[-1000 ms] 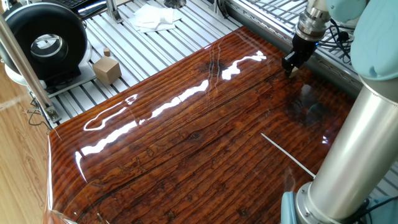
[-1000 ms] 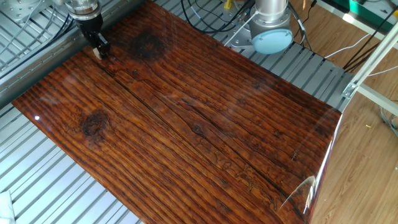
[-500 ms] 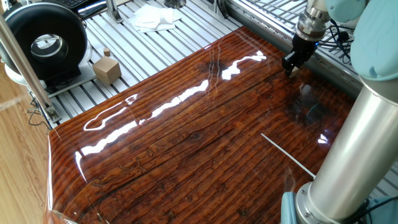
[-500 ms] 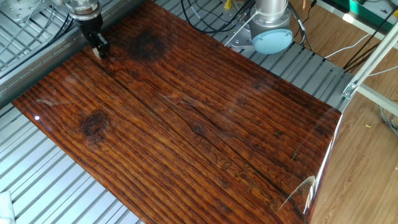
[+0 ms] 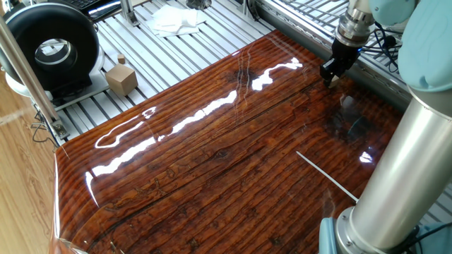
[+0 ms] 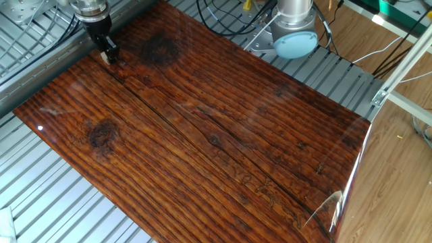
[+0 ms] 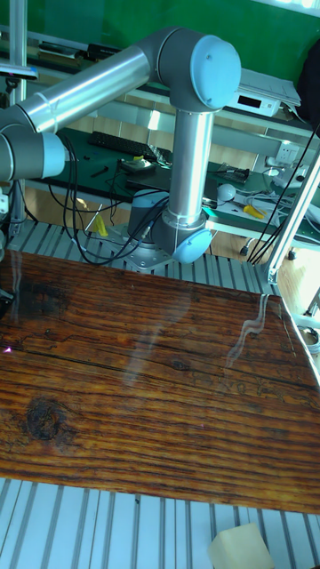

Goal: Hold a small block with the gripper and sweep it from left to right on the table

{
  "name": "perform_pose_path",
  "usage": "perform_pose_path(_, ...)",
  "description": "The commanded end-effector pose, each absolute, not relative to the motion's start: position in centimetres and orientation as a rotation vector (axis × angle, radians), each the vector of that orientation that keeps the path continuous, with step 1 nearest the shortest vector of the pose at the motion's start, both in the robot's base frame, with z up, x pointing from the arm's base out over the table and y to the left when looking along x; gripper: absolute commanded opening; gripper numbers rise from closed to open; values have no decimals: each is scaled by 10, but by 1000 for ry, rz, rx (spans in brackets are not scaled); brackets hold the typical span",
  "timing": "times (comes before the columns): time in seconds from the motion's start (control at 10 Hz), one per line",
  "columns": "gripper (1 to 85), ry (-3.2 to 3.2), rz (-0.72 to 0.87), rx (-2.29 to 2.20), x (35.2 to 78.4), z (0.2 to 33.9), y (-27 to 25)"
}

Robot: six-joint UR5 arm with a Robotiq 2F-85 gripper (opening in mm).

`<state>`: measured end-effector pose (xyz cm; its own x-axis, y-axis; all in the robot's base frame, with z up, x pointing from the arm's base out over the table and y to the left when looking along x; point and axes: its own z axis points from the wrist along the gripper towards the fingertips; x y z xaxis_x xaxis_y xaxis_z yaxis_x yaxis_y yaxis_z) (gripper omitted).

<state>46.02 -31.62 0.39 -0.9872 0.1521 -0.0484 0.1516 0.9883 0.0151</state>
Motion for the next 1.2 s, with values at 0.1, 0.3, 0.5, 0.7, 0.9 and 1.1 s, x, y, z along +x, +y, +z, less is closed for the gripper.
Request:
perform_pose_path(0.1,10,3075,27,247,462,5,-316)
perform_pose_path(0.3,10,3076,30,242,462,5,-315)
perform_pose_path(0.5,10,3075,34,237,462,5,-314)
perform_pose_path(0.7,10,3075,37,238,462,5,-314)
perform_pose_path(0.9,10,3075,39,238,462,5,-313)
perform_pose_path(1.1,10,3073,39,238,463,4,-313)
